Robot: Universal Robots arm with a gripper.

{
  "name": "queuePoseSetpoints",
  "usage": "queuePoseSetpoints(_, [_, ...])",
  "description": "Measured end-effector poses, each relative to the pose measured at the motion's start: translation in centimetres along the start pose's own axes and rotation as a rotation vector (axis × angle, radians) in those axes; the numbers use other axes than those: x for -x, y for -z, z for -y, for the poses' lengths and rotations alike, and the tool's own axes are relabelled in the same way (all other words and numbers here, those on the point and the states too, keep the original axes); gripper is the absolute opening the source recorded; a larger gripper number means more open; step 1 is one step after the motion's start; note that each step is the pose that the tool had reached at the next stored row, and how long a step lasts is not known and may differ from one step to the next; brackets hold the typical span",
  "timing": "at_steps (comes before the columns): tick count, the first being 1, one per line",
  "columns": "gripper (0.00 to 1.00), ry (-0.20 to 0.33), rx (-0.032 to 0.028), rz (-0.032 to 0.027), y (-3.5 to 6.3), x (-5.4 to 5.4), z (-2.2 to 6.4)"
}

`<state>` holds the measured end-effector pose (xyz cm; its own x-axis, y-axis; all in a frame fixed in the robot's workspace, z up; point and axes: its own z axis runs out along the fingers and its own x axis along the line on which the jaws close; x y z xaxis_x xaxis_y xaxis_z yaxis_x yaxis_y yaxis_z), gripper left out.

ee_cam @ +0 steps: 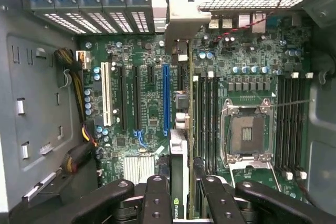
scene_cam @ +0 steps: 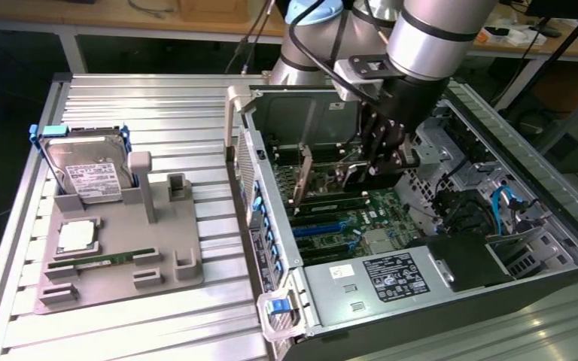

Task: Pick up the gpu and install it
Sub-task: 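Insert the gpu into the slot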

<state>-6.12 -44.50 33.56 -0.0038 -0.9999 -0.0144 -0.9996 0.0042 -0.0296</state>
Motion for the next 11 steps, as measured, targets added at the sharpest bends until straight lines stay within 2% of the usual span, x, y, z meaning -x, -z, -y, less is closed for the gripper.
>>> queuePoseSetpoints(4, [0.27,0.018,0.0002,0.0006,-0.67,0.0,-0.21])
queuePoseSetpoints(7, [0.27,0.017,-0.0027,0.0005,-1.04,0.0,-0.24])
queuePoseSetpoints(11, [0.27,-0.026,-0.004,-0.0008,-1.5,0.0,-0.25])
